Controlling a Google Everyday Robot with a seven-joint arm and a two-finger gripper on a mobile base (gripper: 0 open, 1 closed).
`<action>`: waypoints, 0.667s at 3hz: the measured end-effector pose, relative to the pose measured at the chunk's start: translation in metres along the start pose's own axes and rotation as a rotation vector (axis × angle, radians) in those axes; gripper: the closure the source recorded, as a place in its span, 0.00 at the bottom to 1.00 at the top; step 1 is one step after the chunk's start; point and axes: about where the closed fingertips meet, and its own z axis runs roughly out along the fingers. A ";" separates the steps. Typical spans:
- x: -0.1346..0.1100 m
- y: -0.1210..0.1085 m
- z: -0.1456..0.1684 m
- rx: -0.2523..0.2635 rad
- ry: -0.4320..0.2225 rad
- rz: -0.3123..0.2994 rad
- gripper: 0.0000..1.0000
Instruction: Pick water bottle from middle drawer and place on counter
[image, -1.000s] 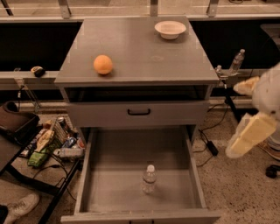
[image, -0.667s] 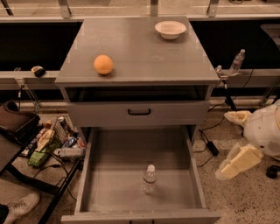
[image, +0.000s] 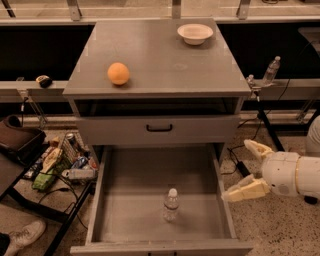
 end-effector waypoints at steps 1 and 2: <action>0.005 -0.001 0.007 -0.003 -0.012 0.011 0.00; 0.009 0.007 0.031 -0.032 -0.050 0.021 0.00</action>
Offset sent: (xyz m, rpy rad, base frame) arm 0.0153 0.0409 -0.0557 0.1329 0.0116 0.0434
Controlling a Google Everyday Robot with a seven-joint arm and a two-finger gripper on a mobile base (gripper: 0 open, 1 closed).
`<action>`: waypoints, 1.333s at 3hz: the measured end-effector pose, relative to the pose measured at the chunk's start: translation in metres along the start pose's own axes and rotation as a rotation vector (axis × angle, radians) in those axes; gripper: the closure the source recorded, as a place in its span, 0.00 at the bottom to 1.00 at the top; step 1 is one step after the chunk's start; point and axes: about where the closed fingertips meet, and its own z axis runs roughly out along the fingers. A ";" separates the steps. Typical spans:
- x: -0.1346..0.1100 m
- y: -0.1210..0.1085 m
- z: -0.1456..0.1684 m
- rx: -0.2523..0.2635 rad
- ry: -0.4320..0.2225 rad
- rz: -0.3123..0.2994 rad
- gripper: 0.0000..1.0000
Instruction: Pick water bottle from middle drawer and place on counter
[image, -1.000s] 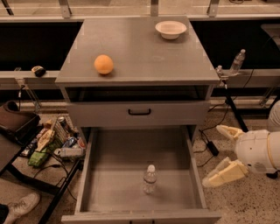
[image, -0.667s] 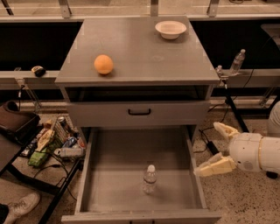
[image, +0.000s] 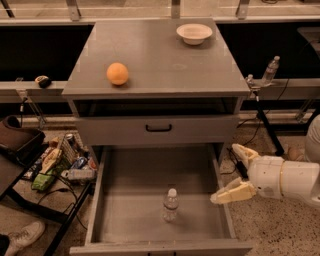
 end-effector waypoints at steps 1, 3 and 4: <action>0.016 0.005 0.046 -0.013 -0.099 0.010 0.00; 0.081 -0.016 0.155 -0.014 -0.255 -0.096 0.00; 0.134 -0.011 0.197 -0.065 -0.283 -0.048 0.00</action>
Offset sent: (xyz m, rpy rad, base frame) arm 0.0747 0.0819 -0.2199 0.3238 -0.1893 0.0565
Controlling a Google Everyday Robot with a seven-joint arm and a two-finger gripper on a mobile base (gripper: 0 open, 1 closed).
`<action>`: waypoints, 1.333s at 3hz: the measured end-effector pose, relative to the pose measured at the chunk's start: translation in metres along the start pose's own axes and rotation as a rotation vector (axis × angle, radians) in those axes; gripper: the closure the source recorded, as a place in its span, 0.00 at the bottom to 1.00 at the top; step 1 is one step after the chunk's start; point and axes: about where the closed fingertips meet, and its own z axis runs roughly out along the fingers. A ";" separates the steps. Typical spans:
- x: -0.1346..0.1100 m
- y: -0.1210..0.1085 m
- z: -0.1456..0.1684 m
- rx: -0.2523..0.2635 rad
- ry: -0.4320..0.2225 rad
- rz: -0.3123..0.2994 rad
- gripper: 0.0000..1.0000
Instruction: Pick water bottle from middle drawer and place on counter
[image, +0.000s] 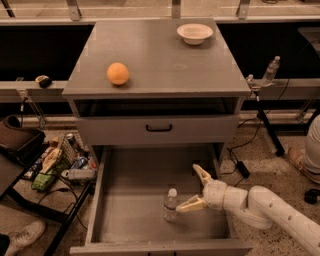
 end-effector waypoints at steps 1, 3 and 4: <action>0.000 0.000 0.000 -0.001 0.000 0.000 0.00; 0.006 0.035 0.026 -0.088 -0.040 0.011 0.00; 0.006 0.059 0.040 -0.132 -0.068 0.005 0.00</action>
Offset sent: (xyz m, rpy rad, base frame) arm -0.0017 0.0331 -0.0193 0.0363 -0.0008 0.0737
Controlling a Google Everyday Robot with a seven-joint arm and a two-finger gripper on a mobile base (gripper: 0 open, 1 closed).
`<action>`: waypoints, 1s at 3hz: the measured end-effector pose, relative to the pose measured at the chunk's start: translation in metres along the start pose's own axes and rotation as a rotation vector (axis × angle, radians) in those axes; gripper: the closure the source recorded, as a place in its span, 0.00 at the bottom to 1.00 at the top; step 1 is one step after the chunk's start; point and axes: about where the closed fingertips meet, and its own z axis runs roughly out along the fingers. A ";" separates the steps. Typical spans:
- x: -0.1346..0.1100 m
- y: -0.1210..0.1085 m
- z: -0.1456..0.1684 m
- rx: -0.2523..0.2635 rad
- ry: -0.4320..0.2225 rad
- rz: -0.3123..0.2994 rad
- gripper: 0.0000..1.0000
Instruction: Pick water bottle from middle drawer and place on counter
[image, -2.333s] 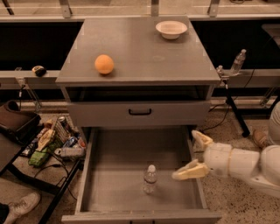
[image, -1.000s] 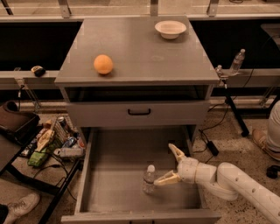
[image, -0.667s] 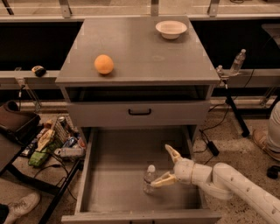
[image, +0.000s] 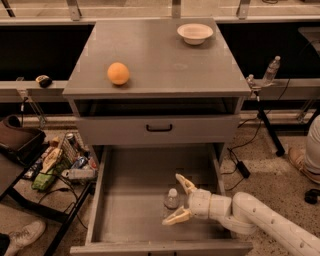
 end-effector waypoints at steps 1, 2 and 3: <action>0.012 0.010 0.016 -0.019 -0.006 0.007 0.19; 0.032 0.007 0.031 -0.012 -0.034 0.027 0.42; 0.054 -0.001 0.044 -0.002 -0.070 0.058 0.66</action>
Offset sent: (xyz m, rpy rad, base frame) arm 0.0148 0.0301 -0.0688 0.0849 0.0298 -0.0145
